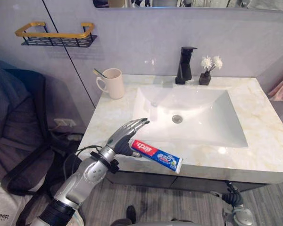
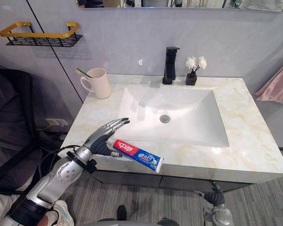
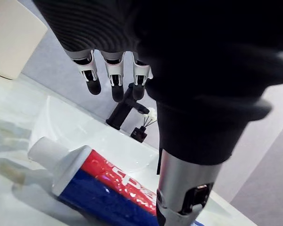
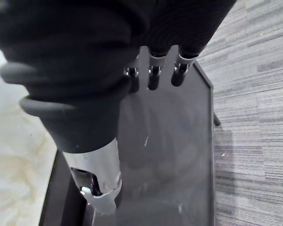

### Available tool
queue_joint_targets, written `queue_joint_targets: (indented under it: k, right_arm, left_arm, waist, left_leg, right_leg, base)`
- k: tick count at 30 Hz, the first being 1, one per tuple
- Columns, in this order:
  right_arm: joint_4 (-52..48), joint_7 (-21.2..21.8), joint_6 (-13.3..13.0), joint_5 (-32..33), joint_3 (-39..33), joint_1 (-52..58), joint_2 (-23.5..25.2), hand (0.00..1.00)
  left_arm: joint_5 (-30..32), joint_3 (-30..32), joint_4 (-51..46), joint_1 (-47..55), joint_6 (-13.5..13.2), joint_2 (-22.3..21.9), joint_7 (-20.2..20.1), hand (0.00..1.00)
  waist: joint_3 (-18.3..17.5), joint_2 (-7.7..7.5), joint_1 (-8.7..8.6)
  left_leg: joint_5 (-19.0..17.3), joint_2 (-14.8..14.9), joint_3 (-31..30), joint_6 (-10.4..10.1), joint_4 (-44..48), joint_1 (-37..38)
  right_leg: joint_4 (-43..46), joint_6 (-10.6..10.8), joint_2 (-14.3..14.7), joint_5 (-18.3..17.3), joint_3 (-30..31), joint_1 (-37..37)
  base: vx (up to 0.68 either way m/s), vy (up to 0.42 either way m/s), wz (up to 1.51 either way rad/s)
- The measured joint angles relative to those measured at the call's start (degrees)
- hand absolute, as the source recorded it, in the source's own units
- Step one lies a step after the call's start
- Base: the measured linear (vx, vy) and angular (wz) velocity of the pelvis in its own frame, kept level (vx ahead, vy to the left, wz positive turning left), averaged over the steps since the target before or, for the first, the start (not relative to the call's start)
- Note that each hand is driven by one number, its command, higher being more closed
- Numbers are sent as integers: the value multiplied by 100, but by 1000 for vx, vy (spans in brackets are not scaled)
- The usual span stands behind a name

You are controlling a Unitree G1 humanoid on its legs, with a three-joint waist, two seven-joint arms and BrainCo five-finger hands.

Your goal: Organize washtable

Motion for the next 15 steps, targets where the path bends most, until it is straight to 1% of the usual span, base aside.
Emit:
queue_joint_targets:
  k: [10, 15]
  right_arm:
    - [-19, 6, -3, 2, 11, -101, 36, 0]
    - [-50, 6, -2, 3, 12, -100, 35, 0]
  left_arm:
    - [431, -122, 407, -329, 11, 36, 36, 0]
    - [670, -223, 627, -487, 0, 170, 40, 0]
  waist:
    - [4, 0, -92]
    - [9, -1, -101]
  left_leg:
    - [-9, 8, 129, 1, -6, -2]
    - [-29, 15, 169, -2, -7, -2]
  right_leg:
    - [-102, 3, 11, 47, 124, -17]
    - [-125, 2, 14, 48, 156, -24]
  base:
    - [-4, -8, -6]
    - [-6, -7, -2]
